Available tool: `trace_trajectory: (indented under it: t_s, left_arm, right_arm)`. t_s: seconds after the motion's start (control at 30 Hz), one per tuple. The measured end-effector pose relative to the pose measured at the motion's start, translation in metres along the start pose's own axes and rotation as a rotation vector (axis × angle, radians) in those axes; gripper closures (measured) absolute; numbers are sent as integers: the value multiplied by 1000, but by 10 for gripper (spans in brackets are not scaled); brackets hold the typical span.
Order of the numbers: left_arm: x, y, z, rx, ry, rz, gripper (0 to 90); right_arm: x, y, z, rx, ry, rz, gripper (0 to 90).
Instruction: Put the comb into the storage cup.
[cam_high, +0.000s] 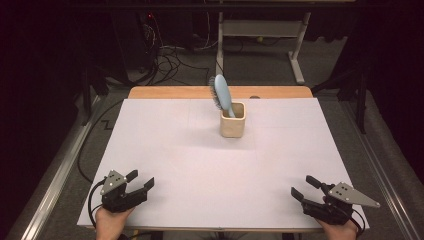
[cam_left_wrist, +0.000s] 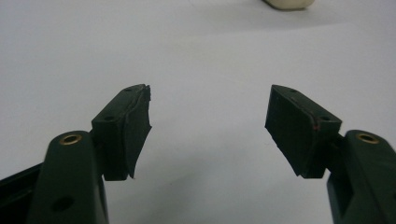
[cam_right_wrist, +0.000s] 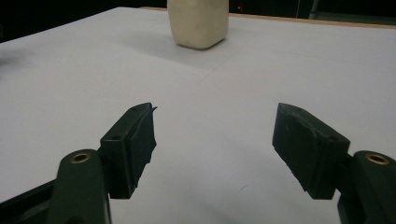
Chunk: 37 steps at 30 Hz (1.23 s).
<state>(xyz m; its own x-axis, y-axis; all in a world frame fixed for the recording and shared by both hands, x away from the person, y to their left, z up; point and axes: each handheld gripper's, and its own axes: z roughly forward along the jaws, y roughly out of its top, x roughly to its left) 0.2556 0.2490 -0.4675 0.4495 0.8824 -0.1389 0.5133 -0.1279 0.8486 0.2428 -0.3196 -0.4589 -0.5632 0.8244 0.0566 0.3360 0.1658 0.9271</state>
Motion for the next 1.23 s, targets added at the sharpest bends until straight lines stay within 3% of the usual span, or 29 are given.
trace_trajectory:
  t_s: [0.47,0.7,1.23]
  left_arm:
    - [2,-2,-1,-15,-1,-22,313]
    - [2,-2,4,8,-11,-22,313]
    - [5,-3,4,4,-16,-47,313]
  right_arm:
    - [0,0,0,1,0,1,305]
    - [-2,0,-2,-7,-7,17,305]
    - [-2,0,-1,0,-3,19,305]
